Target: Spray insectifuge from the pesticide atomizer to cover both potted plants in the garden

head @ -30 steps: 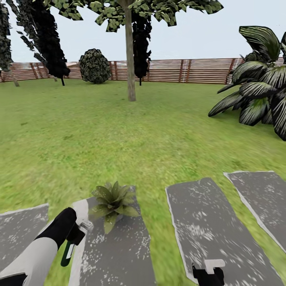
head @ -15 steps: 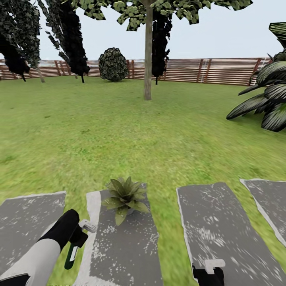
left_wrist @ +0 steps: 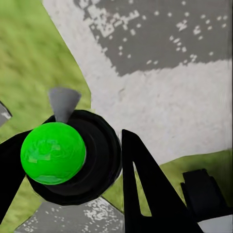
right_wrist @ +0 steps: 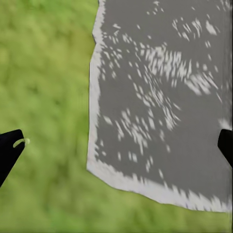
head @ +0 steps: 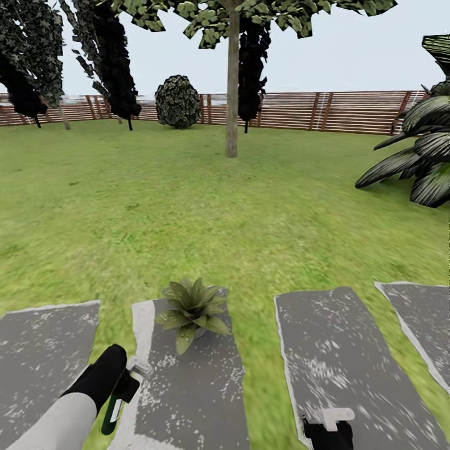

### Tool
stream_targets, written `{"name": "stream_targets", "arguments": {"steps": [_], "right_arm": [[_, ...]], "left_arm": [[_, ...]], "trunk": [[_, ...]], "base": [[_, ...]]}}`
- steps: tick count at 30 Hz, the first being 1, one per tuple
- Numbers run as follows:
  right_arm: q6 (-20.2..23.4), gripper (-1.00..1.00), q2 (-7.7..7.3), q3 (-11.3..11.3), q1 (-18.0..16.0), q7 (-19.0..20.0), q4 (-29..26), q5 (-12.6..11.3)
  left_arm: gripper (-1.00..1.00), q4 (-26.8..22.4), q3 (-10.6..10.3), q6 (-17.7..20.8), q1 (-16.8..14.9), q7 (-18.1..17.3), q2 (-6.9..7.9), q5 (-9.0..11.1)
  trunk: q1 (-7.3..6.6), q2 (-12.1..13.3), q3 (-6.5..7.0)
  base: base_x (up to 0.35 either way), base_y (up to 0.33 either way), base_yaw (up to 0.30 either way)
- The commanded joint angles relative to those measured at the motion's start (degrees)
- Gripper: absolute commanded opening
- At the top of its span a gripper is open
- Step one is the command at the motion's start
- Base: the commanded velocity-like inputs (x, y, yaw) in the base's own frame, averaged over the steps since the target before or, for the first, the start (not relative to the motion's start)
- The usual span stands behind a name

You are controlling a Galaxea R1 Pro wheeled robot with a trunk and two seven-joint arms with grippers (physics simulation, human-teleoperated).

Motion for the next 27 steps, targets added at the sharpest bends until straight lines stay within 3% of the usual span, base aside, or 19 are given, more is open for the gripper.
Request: {"name": "stream_targets", "arguments": {"steps": [1, 3, 7, 17, 27], "right_arm": [[-0.19, 1.00, 0.03, -0.42, -0.05, -0.10, 0.07, 0.60], [-0.19, 1.00, 0.03, -0.42, -0.03, -0.10, 0.07, 0.60], [-0.19, 1.00, 0.03, -0.42, -0.03, -0.17, 0.07, 0.60], [-0.19, 1.00, 0.10, -0.34, -0.04, -0.14, 0.07, 0.60], [-0.19, 1.00, 0.11, -0.35, -0.05, -0.13, 0.07, 0.60]], "left_arm": [[-1.00, -0.15, 0.31, 0.02, -0.02, -0.48, -0.09, -0.05], [-1.00, -0.41, 0.33, -0.09, -0.01, -0.44, -0.30, 1.54], [-1.00, -0.62, 0.33, -0.14, -0.01, -0.42, -0.48, 2.63], [-1.00, -0.56, 0.33, -0.14, -0.01, -0.42, -0.50, 2.77], [-1.00, -0.69, 0.28, -0.14, -0.01, -0.42, -0.91, 2.85]], "trunk": [[-0.01, -0.02, -0.05], [-0.01, -0.02, -0.05], [-0.01, -0.02, -0.05], [-0.01, -0.02, -0.05], [-0.01, -0.02, -0.05]], "base": [[0.000, -0.266, 0.000], [0.000, -0.270, 0.000], [0.000, -0.273, 0.000], [0.008, -0.273, 0.178], [0.123, -0.272, 0.174]]}}
